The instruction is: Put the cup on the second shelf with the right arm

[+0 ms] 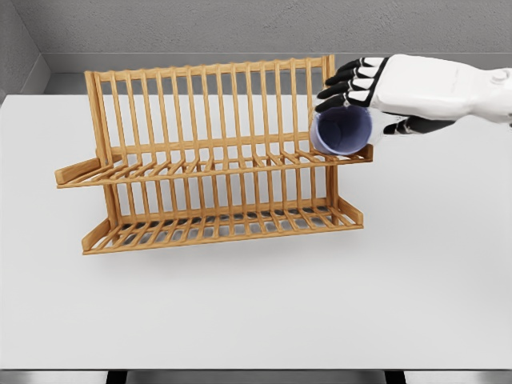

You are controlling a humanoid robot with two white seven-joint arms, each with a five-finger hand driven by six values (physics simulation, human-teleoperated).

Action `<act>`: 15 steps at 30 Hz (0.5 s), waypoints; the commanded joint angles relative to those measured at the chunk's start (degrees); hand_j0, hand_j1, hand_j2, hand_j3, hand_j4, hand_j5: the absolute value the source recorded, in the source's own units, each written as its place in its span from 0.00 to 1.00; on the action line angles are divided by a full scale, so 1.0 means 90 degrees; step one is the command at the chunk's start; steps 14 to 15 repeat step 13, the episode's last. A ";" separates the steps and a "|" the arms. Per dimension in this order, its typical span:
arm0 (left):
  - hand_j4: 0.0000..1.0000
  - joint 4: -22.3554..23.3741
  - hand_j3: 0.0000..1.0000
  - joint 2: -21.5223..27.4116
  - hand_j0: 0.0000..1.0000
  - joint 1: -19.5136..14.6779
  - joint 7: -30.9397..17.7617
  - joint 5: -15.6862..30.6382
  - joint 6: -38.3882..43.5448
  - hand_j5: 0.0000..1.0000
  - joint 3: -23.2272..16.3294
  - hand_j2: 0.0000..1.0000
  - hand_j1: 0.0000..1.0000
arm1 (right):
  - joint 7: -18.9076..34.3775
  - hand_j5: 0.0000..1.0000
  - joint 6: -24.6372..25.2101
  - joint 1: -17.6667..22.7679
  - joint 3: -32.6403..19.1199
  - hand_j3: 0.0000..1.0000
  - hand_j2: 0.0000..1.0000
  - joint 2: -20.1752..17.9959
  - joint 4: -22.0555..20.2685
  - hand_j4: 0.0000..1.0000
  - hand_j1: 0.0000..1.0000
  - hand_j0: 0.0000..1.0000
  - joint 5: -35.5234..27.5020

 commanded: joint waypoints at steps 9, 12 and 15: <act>1.00 0.0001 1.00 0.0000 1.00 0.0000 -0.0001 0.0000 -0.0008 1.00 0.0001 1.00 1.00 | -0.0002 1.00 0.0022 0.2803 -0.2705 1.00 1.00 0.1401 0.2130 1.00 1.00 1.00 0.0354; 1.00 0.0001 1.00 0.0000 1.00 0.0000 -0.0001 0.0000 -0.0008 1.00 0.0001 1.00 1.00 | -0.0002 1.00 0.0022 0.2881 -0.2715 1.00 1.00 0.1460 0.2208 1.00 1.00 1.00 0.0393; 1.00 0.0001 1.00 0.0000 1.00 0.0000 -0.0001 0.0000 0.0002 1.00 0.0001 1.00 1.00 | -0.0002 1.00 0.0022 0.2881 -0.2715 1.00 1.00 0.1460 0.2208 1.00 1.00 1.00 0.0393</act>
